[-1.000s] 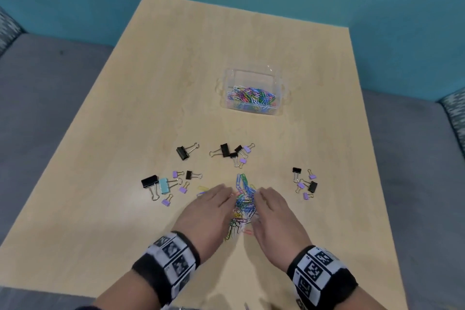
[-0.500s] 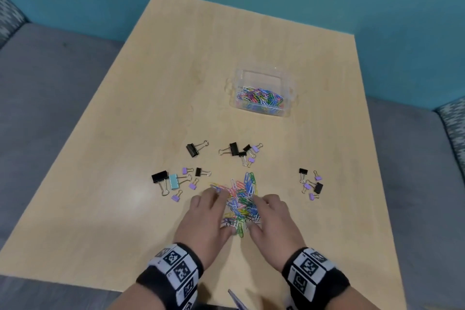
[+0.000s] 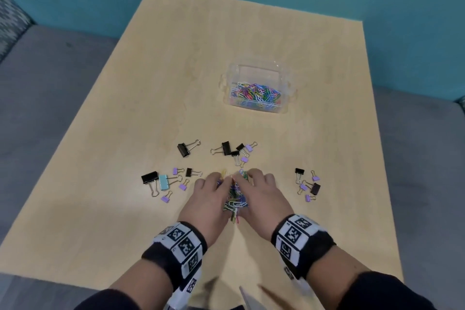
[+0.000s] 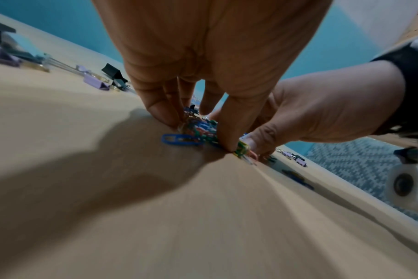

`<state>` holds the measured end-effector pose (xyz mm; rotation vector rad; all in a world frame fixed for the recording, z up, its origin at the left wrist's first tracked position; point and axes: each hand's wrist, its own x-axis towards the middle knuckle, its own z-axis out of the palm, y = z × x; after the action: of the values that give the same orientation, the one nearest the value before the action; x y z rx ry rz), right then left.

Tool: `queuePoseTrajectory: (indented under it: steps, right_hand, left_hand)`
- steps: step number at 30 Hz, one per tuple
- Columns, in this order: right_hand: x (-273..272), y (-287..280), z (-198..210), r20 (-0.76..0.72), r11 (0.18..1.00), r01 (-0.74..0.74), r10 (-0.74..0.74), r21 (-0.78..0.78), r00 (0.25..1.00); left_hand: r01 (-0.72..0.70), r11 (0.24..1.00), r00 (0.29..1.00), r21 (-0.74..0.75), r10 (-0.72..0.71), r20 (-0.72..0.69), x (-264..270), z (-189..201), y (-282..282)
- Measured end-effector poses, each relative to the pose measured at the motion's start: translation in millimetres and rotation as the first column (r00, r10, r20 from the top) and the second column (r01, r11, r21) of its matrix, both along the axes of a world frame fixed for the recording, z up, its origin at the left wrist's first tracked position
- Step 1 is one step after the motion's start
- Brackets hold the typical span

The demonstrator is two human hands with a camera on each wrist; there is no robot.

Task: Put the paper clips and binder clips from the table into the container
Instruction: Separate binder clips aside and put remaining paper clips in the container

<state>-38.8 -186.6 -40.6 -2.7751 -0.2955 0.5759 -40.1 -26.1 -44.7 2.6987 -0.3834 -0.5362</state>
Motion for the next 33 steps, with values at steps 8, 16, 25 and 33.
queuePoseTrajectory:
  steps: [8, 16, 25, 33]
  right_hand:
    - [-1, -4, -3, 0.089, 0.994, -0.103, 0.104, -0.020, 0.991]
    - [1, -8, 7, 0.065, 0.992, -0.127, 0.126, 0.012, 0.990]
    - [4, -9, 10, 0.040, 0.993, -0.117, 0.116, 0.029, 0.992]
    - [15, -20, 30, -0.217, 0.955, 0.114, -0.055, 0.274, 0.975]
  left_hand:
    - [0.035, 0.999, 0.996, 0.042, -0.038, 0.083, 1, -7, -5]
    - [0.072, 0.992, 0.990, 0.100, -0.083, 0.110, -1, -4, 3]
    - [0.004, 0.999, 0.999, -0.044, -0.003, 0.033, 3, 6, 8]
    - [-0.150, 0.960, 0.980, -0.236, 0.113, -0.165, 20, 34, 18]
